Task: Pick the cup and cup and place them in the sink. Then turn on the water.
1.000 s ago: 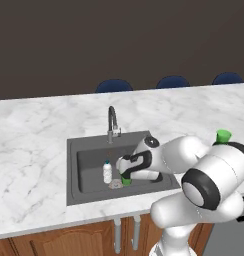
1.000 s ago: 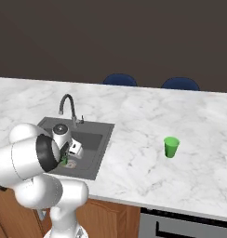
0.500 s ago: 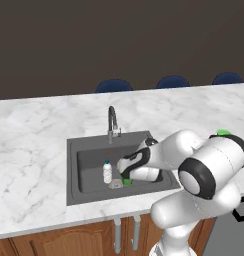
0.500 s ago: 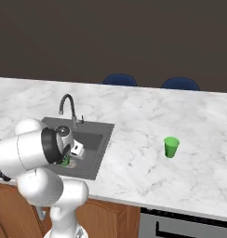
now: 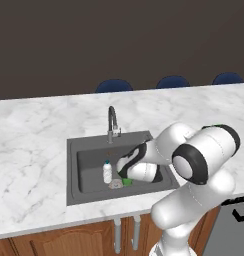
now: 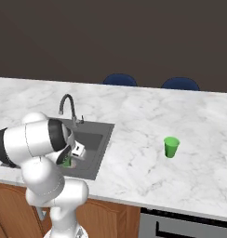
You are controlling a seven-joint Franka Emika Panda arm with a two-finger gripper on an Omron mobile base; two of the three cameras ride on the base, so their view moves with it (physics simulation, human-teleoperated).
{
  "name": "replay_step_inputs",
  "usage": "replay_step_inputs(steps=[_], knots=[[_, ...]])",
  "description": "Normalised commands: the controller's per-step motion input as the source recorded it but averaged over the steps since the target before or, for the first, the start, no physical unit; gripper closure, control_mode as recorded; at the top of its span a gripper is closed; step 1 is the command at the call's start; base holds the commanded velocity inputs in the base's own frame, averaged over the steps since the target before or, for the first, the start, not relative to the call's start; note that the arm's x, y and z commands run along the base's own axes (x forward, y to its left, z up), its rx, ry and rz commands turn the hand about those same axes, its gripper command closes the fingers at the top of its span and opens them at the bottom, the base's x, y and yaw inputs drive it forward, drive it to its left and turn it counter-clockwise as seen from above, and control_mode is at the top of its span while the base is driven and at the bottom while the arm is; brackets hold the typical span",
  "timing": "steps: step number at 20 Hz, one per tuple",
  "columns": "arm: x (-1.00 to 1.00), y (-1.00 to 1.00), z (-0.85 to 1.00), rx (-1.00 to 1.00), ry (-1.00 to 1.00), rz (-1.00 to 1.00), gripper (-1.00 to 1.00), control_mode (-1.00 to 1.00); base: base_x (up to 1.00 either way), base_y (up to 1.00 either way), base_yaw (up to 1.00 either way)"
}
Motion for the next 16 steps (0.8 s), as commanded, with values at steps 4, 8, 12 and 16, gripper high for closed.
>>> replay_step_inputs(steps=[4, 8, 12, 16], knots=[[0.0, -0.23, -0.13, 0.0, 0.0, 0.0, 1.0, -1.0, 0.0, 0.0, 0.0], [0.05, -0.15, -0.12, 0.0, 0.0, 0.0, 1.0, -1.0, 0.0, 0.0, 0.0], [0.2, 0.0, -0.11, 0.0, 0.0, 0.0, 1.0, -1.0, 0.0, 0.0, 0.0], [0.29, 0.0, -0.14, 0.0, 0.0, 0.0, 1.0, -1.0, 0.0, 0.0, 0.0]])
